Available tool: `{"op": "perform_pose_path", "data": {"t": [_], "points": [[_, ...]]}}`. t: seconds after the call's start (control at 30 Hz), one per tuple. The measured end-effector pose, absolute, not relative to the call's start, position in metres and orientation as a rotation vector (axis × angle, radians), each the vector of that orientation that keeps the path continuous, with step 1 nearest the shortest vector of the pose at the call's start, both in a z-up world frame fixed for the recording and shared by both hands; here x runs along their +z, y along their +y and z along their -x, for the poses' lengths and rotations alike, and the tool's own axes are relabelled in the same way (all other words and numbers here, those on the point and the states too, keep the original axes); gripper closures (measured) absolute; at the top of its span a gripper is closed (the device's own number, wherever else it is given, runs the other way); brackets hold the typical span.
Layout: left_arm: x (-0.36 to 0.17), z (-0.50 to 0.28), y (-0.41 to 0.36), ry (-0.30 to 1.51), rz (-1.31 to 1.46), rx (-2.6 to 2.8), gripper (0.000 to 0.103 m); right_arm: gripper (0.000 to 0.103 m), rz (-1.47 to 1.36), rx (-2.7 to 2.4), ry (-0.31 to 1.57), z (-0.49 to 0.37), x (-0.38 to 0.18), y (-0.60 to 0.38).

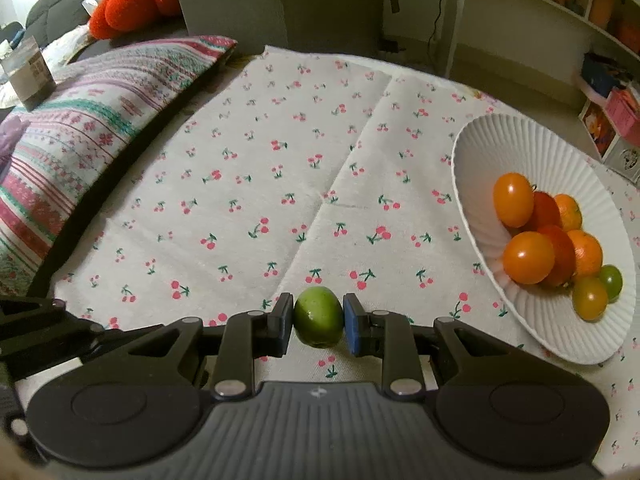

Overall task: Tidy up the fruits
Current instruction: 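Carry both green tomatoes over the white plate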

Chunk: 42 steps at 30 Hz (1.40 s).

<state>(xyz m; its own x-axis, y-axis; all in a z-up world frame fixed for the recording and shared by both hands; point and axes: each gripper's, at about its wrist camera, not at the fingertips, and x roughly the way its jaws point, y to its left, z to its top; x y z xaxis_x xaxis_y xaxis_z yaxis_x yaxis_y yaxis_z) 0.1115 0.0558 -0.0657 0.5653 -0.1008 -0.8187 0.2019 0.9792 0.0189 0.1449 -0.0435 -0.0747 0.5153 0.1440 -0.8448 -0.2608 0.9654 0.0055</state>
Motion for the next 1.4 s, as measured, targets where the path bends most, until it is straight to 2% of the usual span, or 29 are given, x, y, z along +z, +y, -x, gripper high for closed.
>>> {"op": "perform_pose_path", "data": {"t": [1.4], "points": [[-0.002, -0.147, -0.021, 0.747, -0.139, -0.172, 0.093, 0.079, -0.131, 0.227, 0.817, -0.130, 0.012, -0.141]]}}
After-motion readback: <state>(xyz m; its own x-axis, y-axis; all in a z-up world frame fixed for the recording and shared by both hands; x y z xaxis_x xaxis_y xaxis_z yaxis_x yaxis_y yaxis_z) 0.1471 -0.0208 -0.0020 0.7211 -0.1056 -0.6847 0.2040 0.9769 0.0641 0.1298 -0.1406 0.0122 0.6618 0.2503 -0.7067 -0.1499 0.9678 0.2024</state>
